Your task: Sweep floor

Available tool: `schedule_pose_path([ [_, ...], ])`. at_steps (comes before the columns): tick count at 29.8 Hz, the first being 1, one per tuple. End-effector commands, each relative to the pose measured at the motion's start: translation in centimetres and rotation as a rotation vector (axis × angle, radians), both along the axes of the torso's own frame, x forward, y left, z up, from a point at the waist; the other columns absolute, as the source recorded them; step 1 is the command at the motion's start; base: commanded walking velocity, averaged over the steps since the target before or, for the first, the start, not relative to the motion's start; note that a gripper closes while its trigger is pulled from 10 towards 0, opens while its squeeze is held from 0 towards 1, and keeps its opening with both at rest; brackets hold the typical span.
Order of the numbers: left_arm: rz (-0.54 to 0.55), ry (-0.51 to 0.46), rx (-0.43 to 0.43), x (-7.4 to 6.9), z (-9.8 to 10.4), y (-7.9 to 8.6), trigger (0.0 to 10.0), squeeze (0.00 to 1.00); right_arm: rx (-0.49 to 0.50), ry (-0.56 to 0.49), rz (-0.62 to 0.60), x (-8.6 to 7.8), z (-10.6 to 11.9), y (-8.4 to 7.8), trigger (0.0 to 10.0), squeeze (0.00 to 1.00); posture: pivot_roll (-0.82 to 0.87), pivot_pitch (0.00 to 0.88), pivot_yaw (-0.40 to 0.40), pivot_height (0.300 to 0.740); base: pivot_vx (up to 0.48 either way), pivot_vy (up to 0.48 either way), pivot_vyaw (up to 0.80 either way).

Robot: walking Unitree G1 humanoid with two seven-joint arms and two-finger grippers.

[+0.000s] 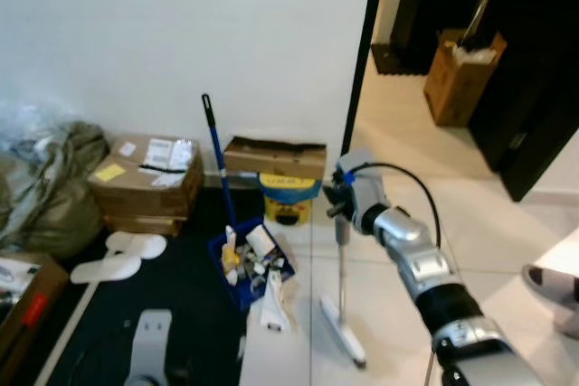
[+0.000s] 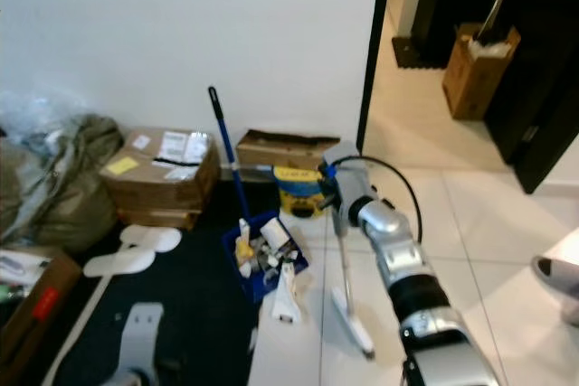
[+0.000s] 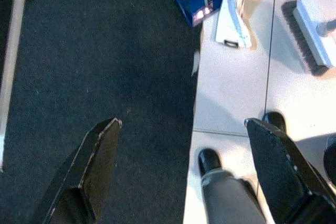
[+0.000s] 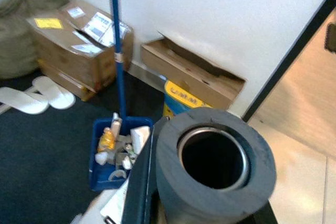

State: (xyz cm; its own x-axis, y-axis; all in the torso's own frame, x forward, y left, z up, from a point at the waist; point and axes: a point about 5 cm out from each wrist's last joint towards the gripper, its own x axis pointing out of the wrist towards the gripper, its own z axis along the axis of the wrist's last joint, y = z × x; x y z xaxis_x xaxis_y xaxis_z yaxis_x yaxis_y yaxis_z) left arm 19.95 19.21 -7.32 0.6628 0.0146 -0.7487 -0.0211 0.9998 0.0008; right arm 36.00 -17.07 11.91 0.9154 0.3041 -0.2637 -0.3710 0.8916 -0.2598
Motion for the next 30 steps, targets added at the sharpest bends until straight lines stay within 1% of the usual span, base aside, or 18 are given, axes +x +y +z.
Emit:
schedule_pose_path([
  [1,0.002,0.02,0.009,-0.4,-0.2,0.4,10.0,0.0,-0.016,-0.02,-0.003,0.4,0.7,0.2,10.0,0.0,-0.14,0.0,0.045,0.74,0.36,0.0,0.0],
  [5,0.005,0.02,0.01,-0.4,-0.2,0.4,10.0,0.0,-0.027,-0.006,-0.002,0.4,0.8,-0.2,10.0,0.0,-0.14,0.0,0.045,0.74,0.35,0.0,0.0],
  [6,0.005,0.033,0.015,-0.5,-0.3,0.3,10.0,0.0,-0.036,0.001,-0.002,0.4,0.9,-0.4,10.0,0.0,-0.14,0.0,0.042,0.74,0.0,0.0,0.0],
  [9,-0.004,0.032,0.011,-0.5,-0.3,0.2,10.0,0.0,-0.046,0.003,-0.007,0.4,1.1,-0.7,10.0,0.0,-0.14,0.0,0.042,0.74,0.0,0.0,0.0],
  [10,-0.013,0.037,0.007,-0.6,-0.3,0.1,10.0,0.0,-0.053,-0.002,-0.011,0.5,1.4,-0.9,10.0,0.0,-0.14,0.0,0.042,0.74,0.0,0.0,0.0],
  [11,-0.018,0.041,0.003,-0.7,-0.4,0.0,10.0,0.0,-0.055,-0.014,-0.006,0.6,1.9,-1.0,10.0,0.0,-0.14,0.0,0.042,0.74,0.0,-0.379,0.0],
  [13,-0.018,0.041,0.003,-0.7,-0.4,0.0,10.0,0.0,-0.055,-0.014,-0.006,0.6,1.9,-1.0,10.0,0.0,-0.14,0.0,0.042,0.74,0.0,-0.379,0.0],
  [15,-0.02,0.046,-0.001,-0.8,-0.5,-0.1,10.0,0.0,-0.052,-0.04,0.015,0.6,2.7,-1.0,10.0,0.0,-0.14,0.0,0.039,0.74,0.0,-0.409,0.0],
  [17,-0.02,0.046,-0.001,-0.8,-0.5,-0.1,10.0,0.0,-0.052,-0.04,0.015,0.6,2.7,-1.0,10.0,0.0,-0.14,0.0,0.039,0.74,0.0,-0.409,0.0],
  [18,-0.02,0.048,-0.002,-0.9,-0.5,-0.1,10.0,0.0,-0.036,-0.045,0.035,0.6,3.1,-0.9,10.0,0.0,-0.14,0.0,0.039,0.74,0.0,-0.416,0.0],
  [19,-0.022,0.051,-0.001,-1.0,-0.6,-0.1,10.0,0.0,-0.031,-0.039,0.084,0.4,3.4,-0.7,10.0,0.0,-0.14,0.0,0.038,0.74,0.0,-0.428,0.0],
  [21,-0.022,0.051,-0.001,-1.0,-0.6,-0.1,10.0,0.0,-0.031,-0.039,0.084,0.4,3.4,-0.7,10.0,0.0,-0.14,0.0,0.038,0.74,0.0,-0.428,0.0],
  [22,-0.022,0.052,-0.001,-1.1,-0.6,0.0,10.0,0.0,-0.018,-0.031,0.124,0.2,3.5,-0.4,10.0,0.0,-0.14,0.0,0.038,0.74,0.0,-0.442,0.0],
  [25,-0.022,0.052,-0.001,-1.1,-0.6,0.0,10.0,0.0,-0.018,-0.031,0.124,0.2,3.5,-0.4,10.0,0.0,-0.14,0.0,0.038,0.74,0.0,-0.442,0.0],
  [27,-0.017,0.053,0.0,-1.1,-0.6,0.1,10.0,0.0,-0.009,0.003,0.261,-0.6,3.5,0.6,10.0,0.0,-0.14,0.0,0.038,0.74,0.0,-0.439,0.0],
  [28,-0.017,0.053,0.0,-1.1,-0.6,0.1,10.0,0.0,-0.009,0.003,0.261,-0.6,3.5,0.6,10.0,0.0,-0.14,0.0,0.038,0.74,0.0,-0.439,0.0],
  [29,-0.014,0.053,0.001,-1.1,-0.6,0.2,10.0,0.0,-0.019,0.015,0.316,-0.9,3.5,0.9,10.0,0.0,-0.13,0.0,0.032,0.74,0.0,-0.439,0.0],
  [30,-0.01,0.055,-0.001,-1.2,-0.6,0.2,10.0,0.0,-0.033,0.016,0.404,-1.4,4.0,1.4,10.0,0.0,-0.14,0.0,0.031,0.74,0.0,-0.435,0.79],
])
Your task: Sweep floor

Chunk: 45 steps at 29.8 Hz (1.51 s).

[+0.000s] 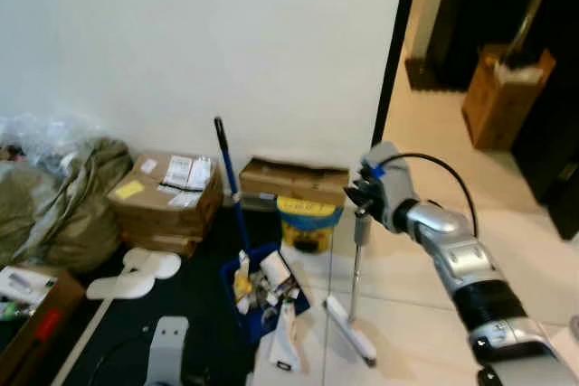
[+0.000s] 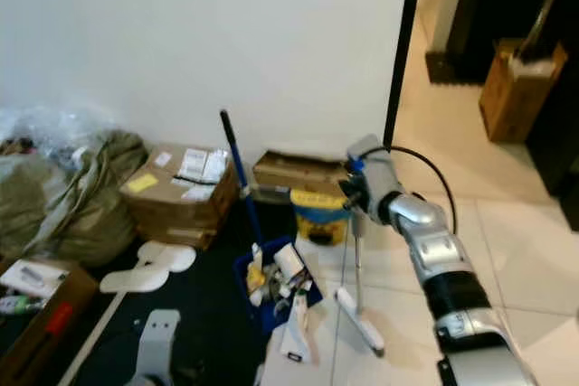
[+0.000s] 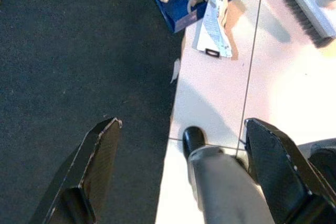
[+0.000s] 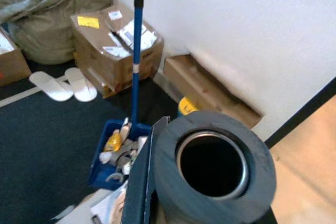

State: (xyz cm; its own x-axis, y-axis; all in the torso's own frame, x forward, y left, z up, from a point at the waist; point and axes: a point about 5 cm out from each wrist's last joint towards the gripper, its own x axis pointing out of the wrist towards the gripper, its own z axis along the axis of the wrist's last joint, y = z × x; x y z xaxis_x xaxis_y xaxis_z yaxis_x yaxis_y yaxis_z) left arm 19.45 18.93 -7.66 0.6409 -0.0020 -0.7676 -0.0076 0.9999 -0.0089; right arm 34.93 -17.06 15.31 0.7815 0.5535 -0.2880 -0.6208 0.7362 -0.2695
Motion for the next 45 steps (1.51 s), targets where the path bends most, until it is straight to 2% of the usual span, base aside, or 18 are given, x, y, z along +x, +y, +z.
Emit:
schedule_pose_path([
  [1,0.003,0.026,0.01,-0.7,-0.3,0.5,10.0,0.0,-0.01,-0.001,0.105,-0.3,0.6,1.4,10.0,0.0,-0.14,0.0,0.031,0.74,0.0,-0.435,0.79],
  [3,0.004,0.027,0.009,-0.7,-0.3,0.5,10.0,0.0,-0.013,-0.006,0.119,-0.3,0.8,1.5,10.0,0.0,-0.14,0.0,0.031,0.74,0.0,-0.435,0.79],
  [6,0.004,0.029,0.005,-0.8,-0.4,0.3,10.0,0.0,0.003,0.021,0.255,-1.3,0.6,2.7,10.0,0.0,-0.14,0.0,0.024,0.74,0.0,-0.435,0.79],
  [8,0.004,0.03,0.005,-0.8,-0.4,0.3,10.0,0.0,0.011,0.036,0.303,-1.7,0.5,3.2,10.0,0.0,-0.14,0.0,0.024,0.74,0.0,-0.435,0.79],
  [10,0.004,0.03,0.005,-0.8,-0.4,0.3,10.0,0.0,0.011,0.036,0.303,-1.7,0.5,3.2,10.0,0.0,-0.14,0.0,0.024,0.74,0.0,-0.435,0.79],
  [12,0.005,0.031,0.004,-0.9,-0.4,0.3,10.0,0.0,0.044,0.072,0.413,-2.7,0.2,4.5,10.0,0.0,-0.14,0.0,0.02,0.74,0.0,-0.435,0.78],
  [14,0.005,0.031,0.004,-0.9,-0.4,0.3,10.0,0.0,0.044,0.072,0.413,-2.7,0.2,4.5,10.0,0.0,-0.14,0.0,0.02,0.74,0.0,-0.435,0.78],
  [15,0.006,0.031,0.005,-0.9,-0.4,0.3,10.0,0.0,0.076,0.099,0.48,-3.4,0.1,5.4,10.0,0.0,-0.13,0.0,0.018,0.74,0.0,-0.431,0.79],
  [16,0.006,0.031,0.005,-0.9,-0.4,0.3,10.0,0.0,0.076,0.099,0.48,-3.4,0.1,5.4,10.0,0.0,-0.13,0.0,0.018,0.74,0.0,-0.431,0.79],
  [18,0.008,0.03,0.006,-0.8,-0.4,0.3,10.0,0.0,0.101,0.145,0.585,-4.6,-0.4,6.6,10.0,0.0,-0.13,0.0,0.018,0.74,0.0,-0.433,0.78],
  [20,0.008,0.03,0.006,-0.8,-0.4,0.3,10.0,0.0,0.101,0.145,0.585,-4.6,-0.4,6.6,10.0,0.0,-0.13,0.0,0.018,0.74,0.0,-0.431,0.78],
  [26,0.011,0.029,0.006,-0.7,-0.4,0.3,10.0,0.0,0.087,0.18,0.632,-5.2,-1.8,8.0,10.0,0.0,-0.13,0.0,0.015,0.74,0.0,-0.407,0.78],
  [45,0.03,0.038,0.011,-1.0,-0.5,0.2,10.0,0.0,0.106,0.164,0.552,-5.2,-3.8,10.0,10.0,0.0,-0.14,0.0,0.024,0.74,0.0,0.0,0.78],
])
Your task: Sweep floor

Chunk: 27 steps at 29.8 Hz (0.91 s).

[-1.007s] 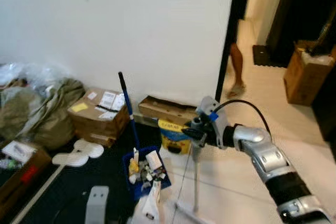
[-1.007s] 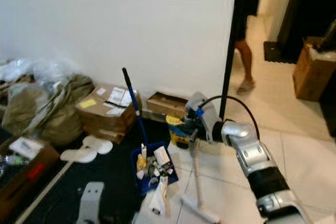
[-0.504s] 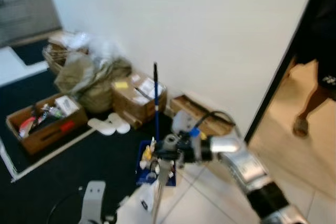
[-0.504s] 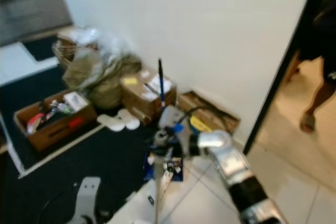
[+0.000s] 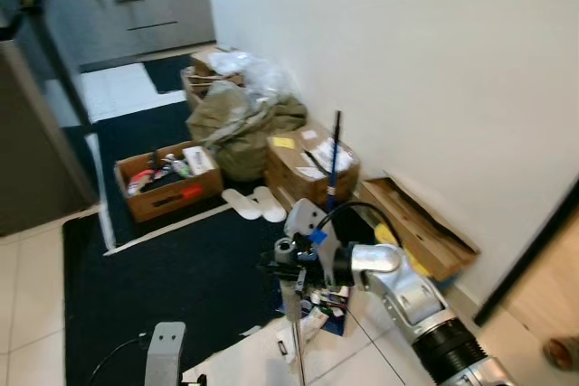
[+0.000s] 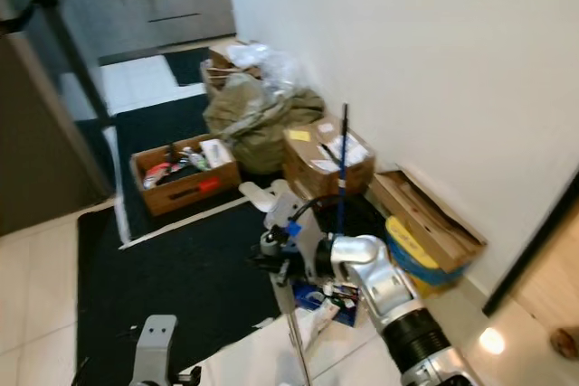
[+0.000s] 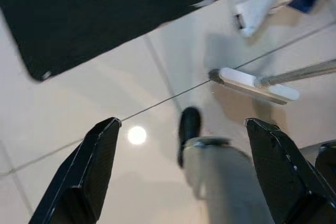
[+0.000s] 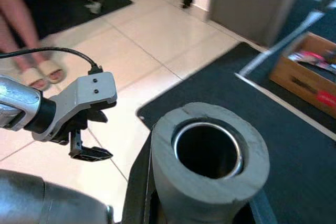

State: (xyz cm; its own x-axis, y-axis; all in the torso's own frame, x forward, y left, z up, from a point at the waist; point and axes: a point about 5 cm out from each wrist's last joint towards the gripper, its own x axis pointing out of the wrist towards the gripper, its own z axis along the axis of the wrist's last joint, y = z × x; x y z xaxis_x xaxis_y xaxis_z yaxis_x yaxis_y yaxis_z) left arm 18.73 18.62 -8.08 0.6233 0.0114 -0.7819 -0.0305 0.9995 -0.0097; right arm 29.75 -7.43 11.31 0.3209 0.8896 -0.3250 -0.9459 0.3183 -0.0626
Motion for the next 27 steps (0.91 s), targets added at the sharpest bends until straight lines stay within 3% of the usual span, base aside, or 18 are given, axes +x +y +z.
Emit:
schedule_pose_path([
  [1,0.004,0.016,0.013,-0.37,-0.13,0.56,10.0,0.0,0.016,-0.031,-0.001,0.01,0.05,0.51,10.0,0.0,-0.13,0.0,0.026,0.74,0.0,0.0,0.78],
  [23,-0.018,0.016,0.01,-0.34,-0.1,0.58,10.0,0.0,0.032,-0.08,-0.063,0.28,-0.09,0.69,10.0,0.0,-0.14,0.0,0.037,0.74,0.0,0.0,0.78],
  [27,-0.019,0.018,0.003,-0.29,-0.08,0.58,10.0,0.0,0.013,-0.098,-0.125,0.81,-0.42,0.34,10.0,0.0,-0.14,0.0,0.037,0.74,0.0,-0.311,0.0],
])
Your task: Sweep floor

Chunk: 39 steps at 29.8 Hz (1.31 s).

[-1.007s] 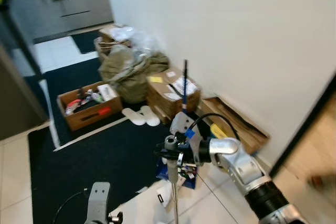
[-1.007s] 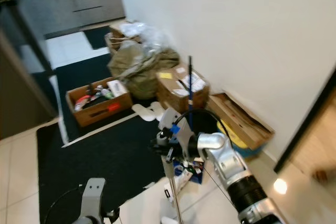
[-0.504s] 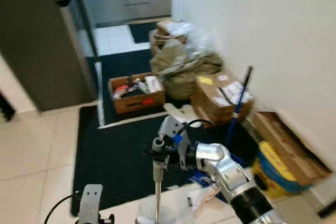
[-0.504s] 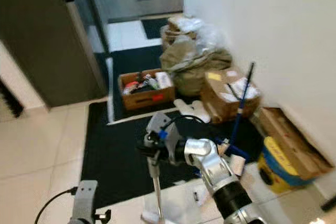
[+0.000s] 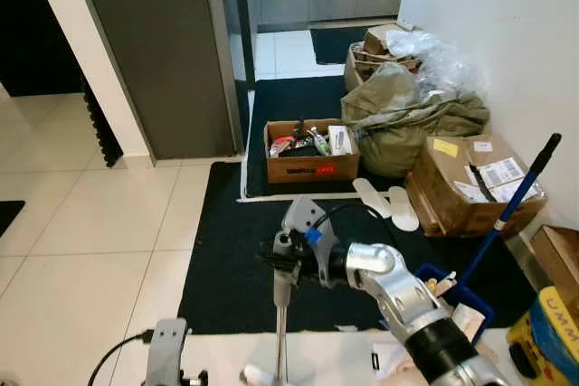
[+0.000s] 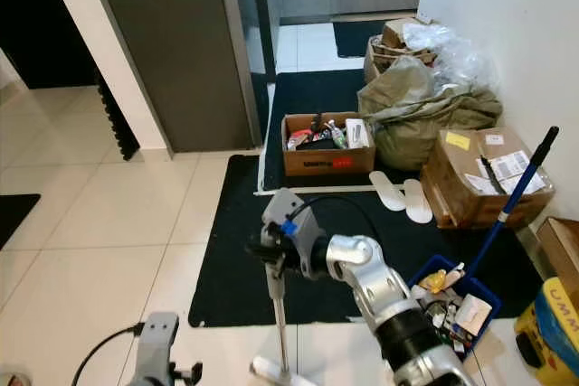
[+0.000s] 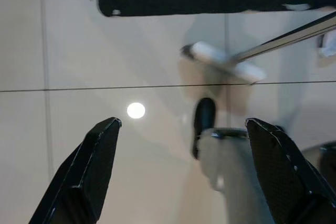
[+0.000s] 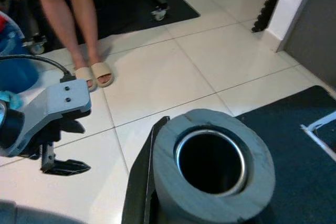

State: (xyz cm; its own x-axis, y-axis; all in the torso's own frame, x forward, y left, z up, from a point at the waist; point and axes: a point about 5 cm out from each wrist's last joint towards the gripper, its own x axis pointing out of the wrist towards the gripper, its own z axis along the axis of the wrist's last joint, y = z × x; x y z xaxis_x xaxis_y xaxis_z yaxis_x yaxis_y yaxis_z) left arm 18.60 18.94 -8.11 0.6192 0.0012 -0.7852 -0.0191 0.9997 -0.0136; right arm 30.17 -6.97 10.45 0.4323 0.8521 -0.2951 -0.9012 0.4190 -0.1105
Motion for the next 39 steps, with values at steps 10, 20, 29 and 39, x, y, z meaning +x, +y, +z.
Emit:
schedule_pose_path([
  [10,-0.017,0.028,0.009,-0.6,-0.3,0.4,10.0,0.0,0.006,-0.059,-0.029,0.4,0.4,-0.5,10.0,0.0,-0.14,0.0,0.04,0.74,0.0,-0.48,0.0],
  [20,-0.019,0.026,0.014,-0.6,-0.2,0.6,10.0,0.0,-0.027,-0.077,-0.039,0.4,0.1,-0.5,10.0,0.0,-0.14,0.0,0.04,0.74,0.0,-0.307,0.0],
  [29,-0.019,0.03,0.019,-0.8,-0.3,0.8,10.0,0.0,-0.018,-0.095,-0.043,0.4,0.1,-0.6,10.0,0.0,-0.14,0.0,0.041,0.74,0.0,0.0,0.0],
  [39,-0.014,0.065,0.013,-2.8,-0.9,2.0,10.0,0.0,-0.092,0.076,0.004,-0.3,-1.7,-0.9,10.0,0.0,-0.12,0.0,0.033,0.74,0.0,0.0,0.0],
])
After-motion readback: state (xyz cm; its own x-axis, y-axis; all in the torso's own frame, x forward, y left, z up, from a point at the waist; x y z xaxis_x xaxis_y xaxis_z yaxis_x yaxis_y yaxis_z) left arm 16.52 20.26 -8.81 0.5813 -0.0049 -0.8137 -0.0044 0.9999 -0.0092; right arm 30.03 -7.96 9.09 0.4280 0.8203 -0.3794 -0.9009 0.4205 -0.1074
